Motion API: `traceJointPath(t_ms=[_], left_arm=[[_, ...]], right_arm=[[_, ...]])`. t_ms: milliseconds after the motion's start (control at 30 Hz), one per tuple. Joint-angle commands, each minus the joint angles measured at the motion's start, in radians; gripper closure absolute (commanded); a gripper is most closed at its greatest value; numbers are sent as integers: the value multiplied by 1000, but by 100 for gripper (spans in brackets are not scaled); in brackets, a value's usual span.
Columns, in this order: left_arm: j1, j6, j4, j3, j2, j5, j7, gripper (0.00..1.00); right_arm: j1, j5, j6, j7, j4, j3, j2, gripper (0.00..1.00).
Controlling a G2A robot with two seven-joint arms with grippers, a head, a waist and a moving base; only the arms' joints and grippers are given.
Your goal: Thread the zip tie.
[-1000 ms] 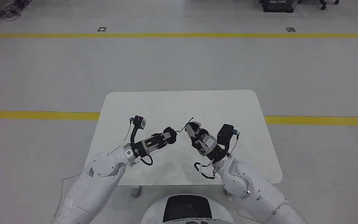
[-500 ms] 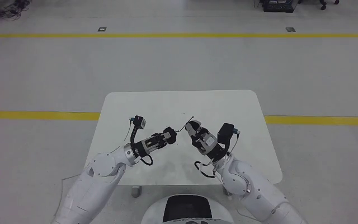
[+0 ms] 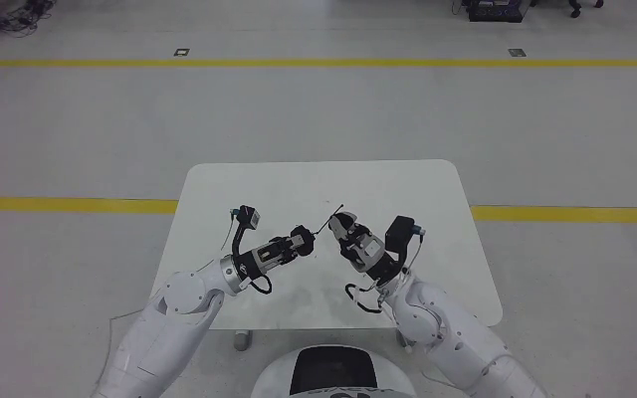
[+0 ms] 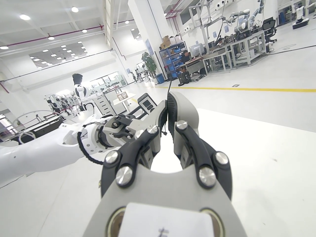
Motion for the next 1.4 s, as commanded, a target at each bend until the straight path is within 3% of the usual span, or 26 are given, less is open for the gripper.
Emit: traceJointPath(t_ms=[0, 700, 1367], left_arm=[[0, 0, 0, 0, 0, 0, 0, 100], [0, 0, 0, 0, 0, 0, 0, 100], [0, 0, 0, 0, 0, 0, 0, 100]], right_arm=[[3, 3, 0, 2, 5, -2, -1, 100], [-17, -7, 0, -13, -17, 6, 7, 100], [6, 6, 0, -8, -3, -15, 10, 100]])
